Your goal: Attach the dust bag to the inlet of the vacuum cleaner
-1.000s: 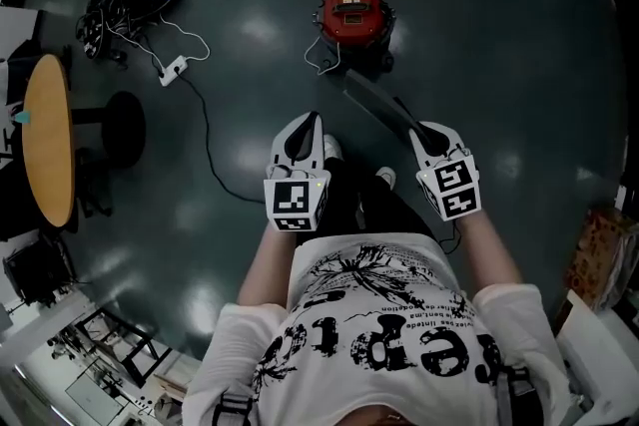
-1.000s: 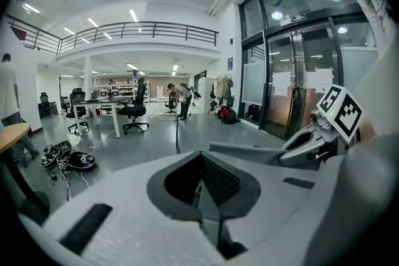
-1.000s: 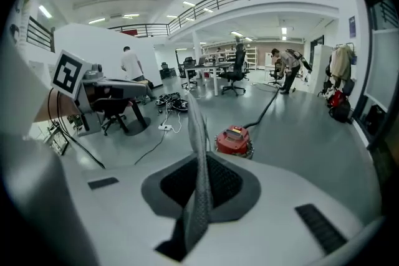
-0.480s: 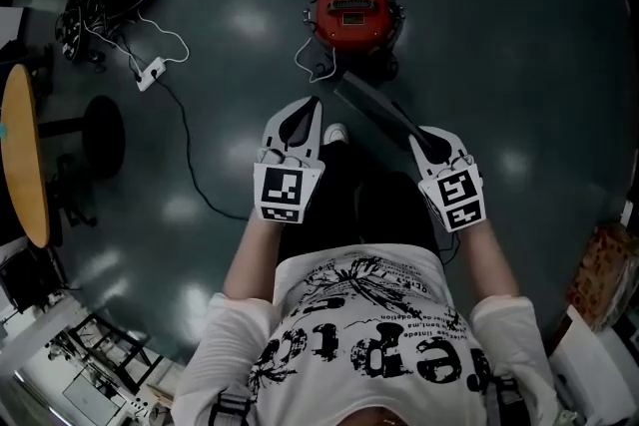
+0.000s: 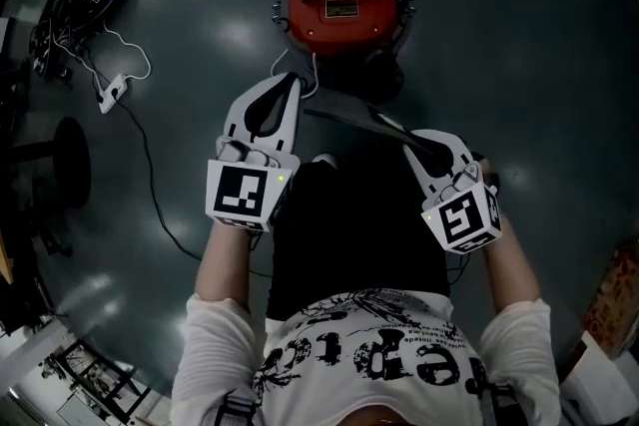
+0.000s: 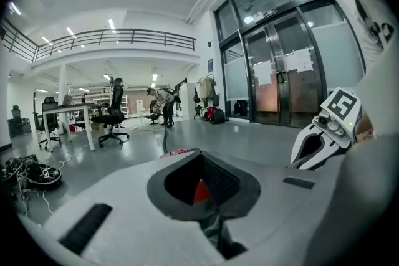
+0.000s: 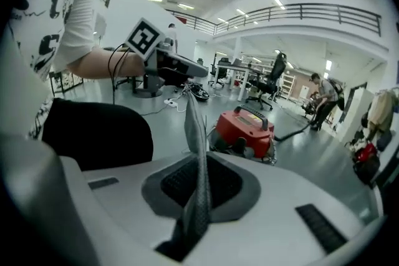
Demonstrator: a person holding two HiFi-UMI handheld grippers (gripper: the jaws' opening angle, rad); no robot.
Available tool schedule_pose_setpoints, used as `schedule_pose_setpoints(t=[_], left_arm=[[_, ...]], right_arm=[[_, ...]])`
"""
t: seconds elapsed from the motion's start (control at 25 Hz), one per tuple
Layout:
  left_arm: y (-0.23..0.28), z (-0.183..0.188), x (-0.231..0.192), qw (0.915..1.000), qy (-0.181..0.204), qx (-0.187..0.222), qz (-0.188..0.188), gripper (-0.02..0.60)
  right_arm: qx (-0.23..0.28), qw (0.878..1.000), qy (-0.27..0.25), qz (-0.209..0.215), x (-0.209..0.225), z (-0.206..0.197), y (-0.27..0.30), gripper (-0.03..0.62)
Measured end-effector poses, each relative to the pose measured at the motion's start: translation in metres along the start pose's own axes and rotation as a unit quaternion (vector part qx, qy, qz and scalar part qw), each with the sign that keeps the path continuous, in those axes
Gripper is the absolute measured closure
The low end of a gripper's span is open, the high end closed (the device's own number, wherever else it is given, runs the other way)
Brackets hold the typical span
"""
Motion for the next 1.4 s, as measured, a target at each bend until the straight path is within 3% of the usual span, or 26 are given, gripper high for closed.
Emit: schedule_pose_setpoints(t=[0.16, 0.36, 0.44, 0.52, 0.64, 0.88, 1.0, 1.12, 1.2, 1.24, 1.4], left_arm=[[0.024, -0.036, -0.019, 0.9998, 0.014, -0.012, 0.001, 0.578], [0.056, -0.061, -0.032, 0.9986, -0.027, -0.046, -0.010, 0.578], [0.071, -0.062, -0.038, 0.9984, 0.004, -0.056, -0.004, 0.578], [0.089, -0.060, -0.044, 0.9963, 0.063, -0.059, 0.006, 0.521], [0.117, -0.055, -0.051, 0.9868, 0.154, -0.050, 0.014, 0.398], [0.172, -0.050, -0.069, 0.9694, 0.232, -0.078, -0.005, 0.387], [0.192, -0.039, -0.068, 0.9518, 0.291, -0.095, -0.024, 0.387], [0.209, -0.036, -0.060, 0.9277, 0.347, -0.125, -0.058, 0.383], [0.220, -0.040, -0.056, 0.9113, 0.375, -0.148, -0.083, 0.383], [0.225, -0.042, -0.055, 0.9076, 0.380, -0.153, -0.091, 0.384], [0.242, -0.043, -0.063, 0.9195, 0.347, -0.150, -0.108, 0.405]], right_arm=[[0.003, 0.997, -0.077, -0.009, -0.005, -0.023, 0.032, 0.568], [-0.004, 0.995, -0.104, 0.012, -0.004, -0.043, 0.058, 0.568], [-0.006, 0.994, -0.108, 0.022, -0.001, -0.048, 0.065, 0.568], [-0.008, 0.993, -0.111, 0.028, 0.005, -0.052, 0.072, 0.568], [-0.015, 0.993, -0.114, 0.035, 0.011, -0.060, 0.086, 0.568], [-0.021, 0.993, -0.116, 0.024, 0.018, -0.067, 0.105, 0.568], [-0.021, 0.993, -0.113, 0.018, 0.018, -0.066, 0.104, 0.568], [-0.019, 0.994, -0.110, 0.010, 0.017, -0.068, 0.104, 0.568], [-0.020, 0.994, -0.105, 0.007, 0.017, -0.068, 0.104, 0.568], [-0.020, 0.995, -0.099, 0.007, 0.017, -0.068, 0.104, 0.568], [-0.023, 0.996, -0.084, 0.013, 0.019, -0.067, 0.105, 0.566]])
Point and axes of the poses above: the fingertips, and each gripper's own axes: y forward along the fingers, x to its right, z out of its top, the point moved 10 cm from there along -y, backward along the fingers, and after that the axes turned 3 degrees about -y, right-handed, at the moved point
